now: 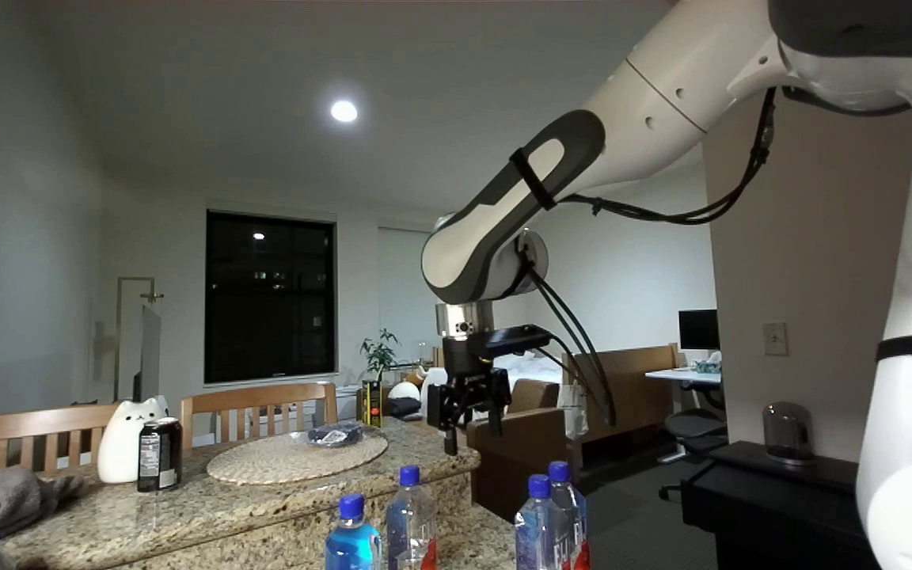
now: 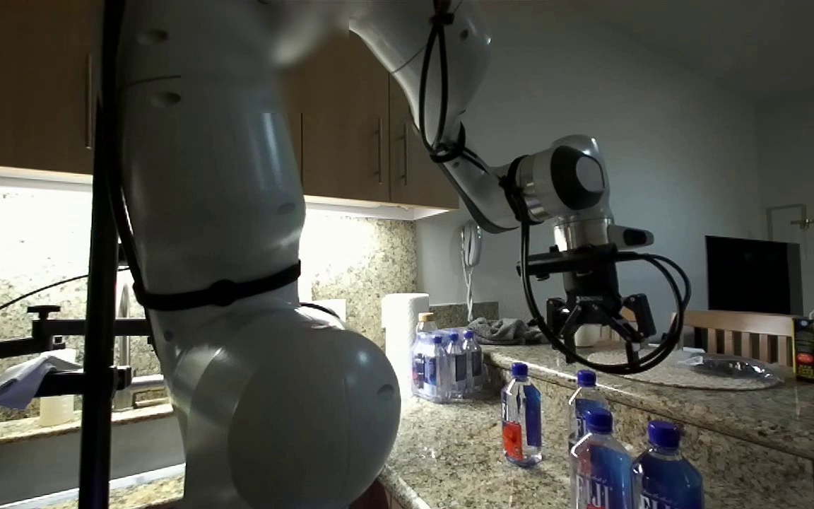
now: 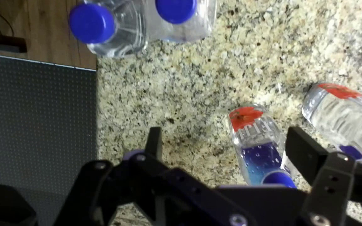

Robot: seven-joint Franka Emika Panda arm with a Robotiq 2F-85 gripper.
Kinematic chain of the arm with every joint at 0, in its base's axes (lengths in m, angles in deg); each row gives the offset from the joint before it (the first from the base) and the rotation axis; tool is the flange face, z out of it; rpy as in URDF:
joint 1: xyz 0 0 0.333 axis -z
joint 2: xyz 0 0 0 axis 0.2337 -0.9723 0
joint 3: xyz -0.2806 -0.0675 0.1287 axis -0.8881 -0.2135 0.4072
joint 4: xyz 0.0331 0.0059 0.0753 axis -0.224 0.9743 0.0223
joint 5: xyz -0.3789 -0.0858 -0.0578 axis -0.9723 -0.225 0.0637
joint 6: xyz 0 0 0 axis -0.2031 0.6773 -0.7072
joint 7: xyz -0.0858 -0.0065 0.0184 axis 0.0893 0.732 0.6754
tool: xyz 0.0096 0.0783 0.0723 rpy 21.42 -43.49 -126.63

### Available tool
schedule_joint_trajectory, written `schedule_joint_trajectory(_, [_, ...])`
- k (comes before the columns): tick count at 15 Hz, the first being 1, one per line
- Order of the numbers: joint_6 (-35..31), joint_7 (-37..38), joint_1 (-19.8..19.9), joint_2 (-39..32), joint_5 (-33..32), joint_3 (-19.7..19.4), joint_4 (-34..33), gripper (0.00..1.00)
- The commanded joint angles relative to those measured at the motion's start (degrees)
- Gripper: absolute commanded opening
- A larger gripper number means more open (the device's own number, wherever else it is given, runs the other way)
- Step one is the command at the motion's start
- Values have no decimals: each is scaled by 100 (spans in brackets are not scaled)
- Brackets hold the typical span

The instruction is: Move the water bottles forward

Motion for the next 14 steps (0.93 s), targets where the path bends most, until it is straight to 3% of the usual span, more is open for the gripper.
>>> schedule_joint_trajectory(1, [-239,-591,-74,-671,163,9,-596,100])
schedule_joint_trajectory(7, [-571,-1057,-160,-1712,251,127,-1427,100])
schedule_joint_trajectory(14, [-336,-1210,-265,-2454,508,451,-2206,100])
